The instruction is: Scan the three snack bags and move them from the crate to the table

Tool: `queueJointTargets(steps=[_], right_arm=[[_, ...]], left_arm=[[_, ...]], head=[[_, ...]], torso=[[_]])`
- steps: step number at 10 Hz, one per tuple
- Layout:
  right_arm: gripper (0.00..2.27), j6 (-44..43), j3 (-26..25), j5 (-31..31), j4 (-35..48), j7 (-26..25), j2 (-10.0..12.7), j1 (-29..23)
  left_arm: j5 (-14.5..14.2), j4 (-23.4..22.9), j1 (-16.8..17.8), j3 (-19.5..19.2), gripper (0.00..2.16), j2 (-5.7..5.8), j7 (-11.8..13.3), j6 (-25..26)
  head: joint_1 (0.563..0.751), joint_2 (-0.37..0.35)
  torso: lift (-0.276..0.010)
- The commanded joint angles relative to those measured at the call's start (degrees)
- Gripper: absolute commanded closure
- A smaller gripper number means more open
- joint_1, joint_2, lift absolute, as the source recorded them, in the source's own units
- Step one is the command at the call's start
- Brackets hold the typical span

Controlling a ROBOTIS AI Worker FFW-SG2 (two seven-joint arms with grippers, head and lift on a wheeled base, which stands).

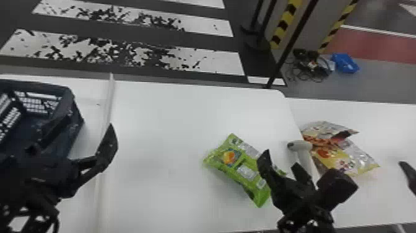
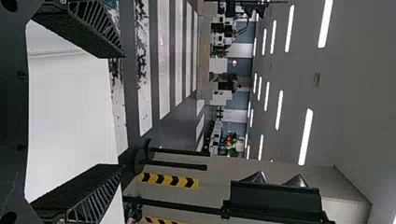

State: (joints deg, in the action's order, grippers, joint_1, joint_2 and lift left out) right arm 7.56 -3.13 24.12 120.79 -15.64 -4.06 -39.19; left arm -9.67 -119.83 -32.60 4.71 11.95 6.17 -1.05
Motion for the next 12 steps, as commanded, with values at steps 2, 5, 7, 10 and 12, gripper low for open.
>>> queueJointTargets(steps=[2,5,7,10,12], right_arm=[[0.32,5.4,2.4,-2.9,2.5,6.9,-3.5,0.3],[2.25,13.7,6.7,-10.5,-0.3,15.9,-3.6,4.5],[2.25,17.2,10.9,-14.5,-7.1,16.7,-3.6,10.4],[2.25,17.9,14.6,-15.6,-15.7,16.2,-3.2,16.0],[2.25,17.0,15.2,-15.8,-20.0,14.9,-3.0,19.2]], left_arm=[[0.1,-0.1,-0.2,0.1,0.03,0.18,0.1,0.1],[0.2,-0.1,-0.3,0.1,0.03,0.53,0.1,0.1],[0.2,-0.2,-0.5,0.0,0.03,0.61,0.1,0.3],[0.3,-0.1,-1.0,-0.8,0.03,0.7,0.2,0.3],[0.3,0.2,-1.0,-0.8,0.03,0.7,0.2,0.3]], head=[[0.695,-0.173],[0.695,-0.064],[0.695,-0.018],[0.695,0.049],[0.695,0.067]], torso=[[-0.062],[-0.062],[-0.062],[-0.062],[-0.062]])
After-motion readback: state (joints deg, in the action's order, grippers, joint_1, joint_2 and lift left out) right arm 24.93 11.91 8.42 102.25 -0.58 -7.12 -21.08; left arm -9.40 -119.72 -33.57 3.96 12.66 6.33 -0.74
